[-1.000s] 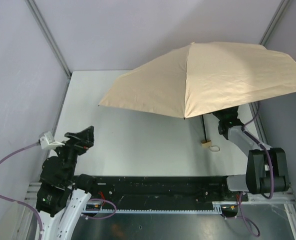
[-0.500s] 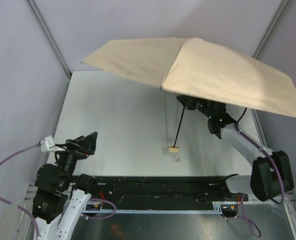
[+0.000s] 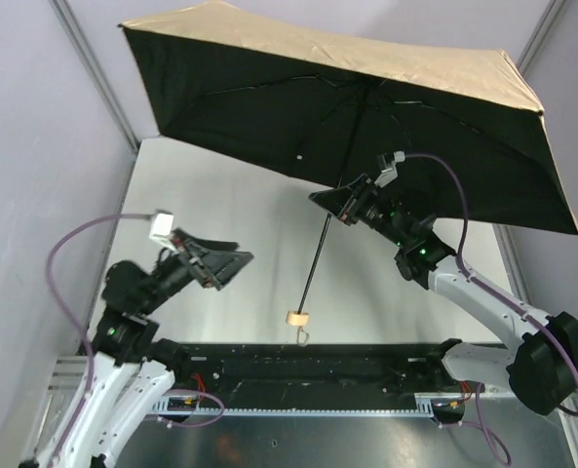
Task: Put away the umbrella
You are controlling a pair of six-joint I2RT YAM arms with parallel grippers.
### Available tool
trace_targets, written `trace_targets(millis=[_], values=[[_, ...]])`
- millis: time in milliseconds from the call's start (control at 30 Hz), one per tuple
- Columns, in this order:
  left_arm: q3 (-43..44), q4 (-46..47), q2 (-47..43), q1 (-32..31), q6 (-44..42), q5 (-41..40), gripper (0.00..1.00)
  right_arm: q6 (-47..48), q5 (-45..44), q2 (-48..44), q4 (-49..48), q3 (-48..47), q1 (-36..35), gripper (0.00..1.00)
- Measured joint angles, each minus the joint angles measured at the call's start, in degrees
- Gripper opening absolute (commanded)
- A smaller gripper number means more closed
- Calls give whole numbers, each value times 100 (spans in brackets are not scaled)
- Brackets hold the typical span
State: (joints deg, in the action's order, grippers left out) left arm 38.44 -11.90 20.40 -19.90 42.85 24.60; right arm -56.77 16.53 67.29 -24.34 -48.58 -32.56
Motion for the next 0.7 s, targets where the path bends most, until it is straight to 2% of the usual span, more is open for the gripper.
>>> trace_targets(millis=[67, 133, 267, 400, 600, 700], values=[[-313, 732, 459, -319, 229, 492, 96, -70, 144, 4, -166, 0, -184, 0], [-487, 1215, 885, -955, 323, 723, 97, -87, 286, 20, -409, 2, -372, 0], [-468, 1895, 1679, -2345, 304, 710, 96, -46, 461, 31, -1014, 114, -726, 0], [-315, 2326, 2430, -3106, 190, 590, 90, -85, 581, 31, -1661, 393, -927, 0], [-302, 2476, 2894, -3265, 50, 256, 67, -459, 605, 33, -2562, 839, -951, 0], [-302, 2549, 2922, -3296, -2, 129, 47, -595, 597, 33, -2841, 920, -977, 0]])
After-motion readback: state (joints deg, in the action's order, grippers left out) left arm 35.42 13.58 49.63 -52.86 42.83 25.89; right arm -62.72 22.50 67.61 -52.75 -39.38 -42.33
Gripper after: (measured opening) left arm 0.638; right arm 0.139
